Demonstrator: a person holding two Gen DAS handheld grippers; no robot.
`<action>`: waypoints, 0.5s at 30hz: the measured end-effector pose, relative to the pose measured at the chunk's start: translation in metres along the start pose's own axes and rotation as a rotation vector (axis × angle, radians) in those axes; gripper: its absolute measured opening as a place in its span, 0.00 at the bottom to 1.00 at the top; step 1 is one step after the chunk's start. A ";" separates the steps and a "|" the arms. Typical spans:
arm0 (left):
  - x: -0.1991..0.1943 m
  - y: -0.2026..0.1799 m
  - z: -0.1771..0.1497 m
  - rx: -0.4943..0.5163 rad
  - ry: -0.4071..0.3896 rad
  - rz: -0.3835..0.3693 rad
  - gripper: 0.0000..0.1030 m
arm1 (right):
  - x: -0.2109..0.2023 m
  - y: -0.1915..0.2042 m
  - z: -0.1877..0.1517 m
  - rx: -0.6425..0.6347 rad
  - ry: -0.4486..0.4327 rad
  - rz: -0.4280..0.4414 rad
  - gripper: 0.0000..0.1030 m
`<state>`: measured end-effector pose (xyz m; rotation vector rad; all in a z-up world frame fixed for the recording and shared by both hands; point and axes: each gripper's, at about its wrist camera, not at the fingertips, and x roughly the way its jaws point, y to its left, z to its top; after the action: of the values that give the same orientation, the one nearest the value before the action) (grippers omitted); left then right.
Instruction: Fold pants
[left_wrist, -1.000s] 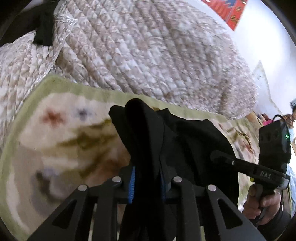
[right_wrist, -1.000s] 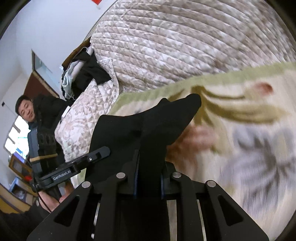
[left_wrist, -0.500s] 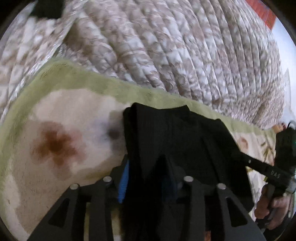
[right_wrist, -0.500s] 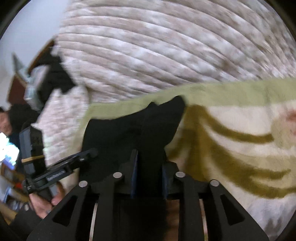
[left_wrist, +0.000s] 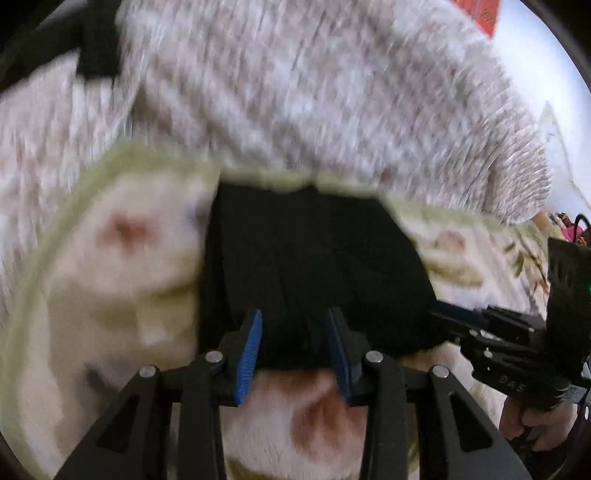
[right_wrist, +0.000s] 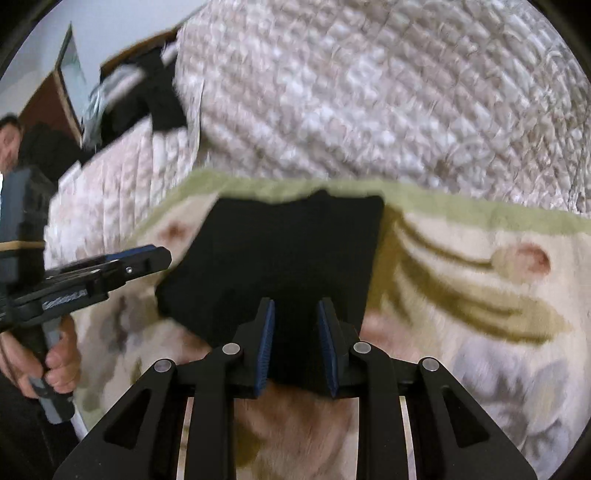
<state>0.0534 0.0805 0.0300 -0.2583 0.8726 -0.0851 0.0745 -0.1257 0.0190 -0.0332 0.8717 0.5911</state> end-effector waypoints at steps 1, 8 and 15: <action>0.002 0.000 -0.003 0.005 0.007 0.010 0.37 | 0.004 0.000 -0.004 -0.006 0.022 -0.019 0.24; -0.004 -0.003 0.047 0.080 -0.053 0.046 0.37 | -0.014 -0.006 0.035 -0.029 -0.062 0.007 0.24; 0.068 0.010 0.113 0.072 -0.026 0.096 0.37 | 0.041 -0.028 0.096 -0.014 -0.033 -0.008 0.24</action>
<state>0.1834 0.0993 0.0459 -0.1498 0.8528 -0.0239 0.1771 -0.1043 0.0462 -0.0393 0.8351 0.5882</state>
